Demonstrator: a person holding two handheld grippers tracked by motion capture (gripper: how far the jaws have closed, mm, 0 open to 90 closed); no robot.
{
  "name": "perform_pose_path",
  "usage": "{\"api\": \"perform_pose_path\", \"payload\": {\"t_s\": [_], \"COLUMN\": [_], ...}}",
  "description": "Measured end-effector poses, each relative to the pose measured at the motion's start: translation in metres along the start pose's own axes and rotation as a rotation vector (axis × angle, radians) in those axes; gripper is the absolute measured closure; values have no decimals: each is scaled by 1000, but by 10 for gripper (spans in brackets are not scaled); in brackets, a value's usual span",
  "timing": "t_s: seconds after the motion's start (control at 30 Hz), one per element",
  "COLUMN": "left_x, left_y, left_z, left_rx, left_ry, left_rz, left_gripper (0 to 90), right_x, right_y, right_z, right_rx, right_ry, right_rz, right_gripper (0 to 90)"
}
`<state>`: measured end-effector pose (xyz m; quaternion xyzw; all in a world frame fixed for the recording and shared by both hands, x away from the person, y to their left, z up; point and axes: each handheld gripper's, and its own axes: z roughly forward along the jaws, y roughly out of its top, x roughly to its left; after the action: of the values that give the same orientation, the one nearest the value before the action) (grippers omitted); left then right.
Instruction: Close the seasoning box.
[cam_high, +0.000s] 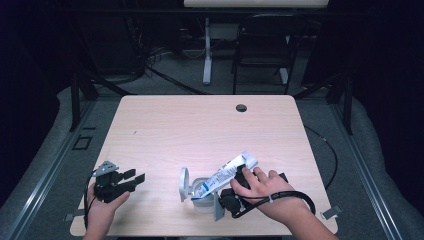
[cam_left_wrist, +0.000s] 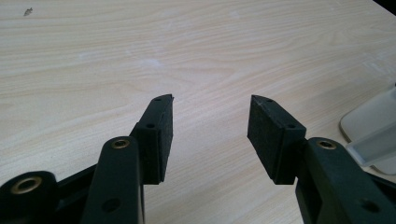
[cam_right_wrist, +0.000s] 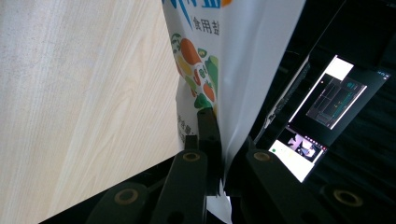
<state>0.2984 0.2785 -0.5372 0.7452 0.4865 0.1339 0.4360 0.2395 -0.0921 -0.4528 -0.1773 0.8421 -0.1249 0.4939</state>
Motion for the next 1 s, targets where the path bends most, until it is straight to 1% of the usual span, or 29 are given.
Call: {"api": "perform_pose_path", "payload": {"t_s": [0.67,0.7,0.77,0.83,0.87,0.9,1.0], "left_x": [1,1,1,1,1,1,1], "left_y": [-1,0,0,-1,-1,-1,-1], "left_z": [0,0,0,0,0,0,0], "left_rx": [5,5,5,3,3,5,7], "left_ry": [0,0,1,-1,-1,0,1], "left_rz": [-2,-2,-2,-2,-2,-3,-2], "left_gripper": [511,510,510,511,510,510,510], "right_x": [0,0,0,1,1,1,1], "right_y": [-1,-2,-2,-3,-3,-4,-5], "right_z": [-2,-2,-2,-2,-2,-2,-3], "right_rx": [4,3,7,-8,-8,-16,-18], "right_ry": [-2,1,1,5,5,16,18], "right_rz": [2,10,10,25,25,45,57], "right_gripper": [893,894,894,893,893,893,892]}}
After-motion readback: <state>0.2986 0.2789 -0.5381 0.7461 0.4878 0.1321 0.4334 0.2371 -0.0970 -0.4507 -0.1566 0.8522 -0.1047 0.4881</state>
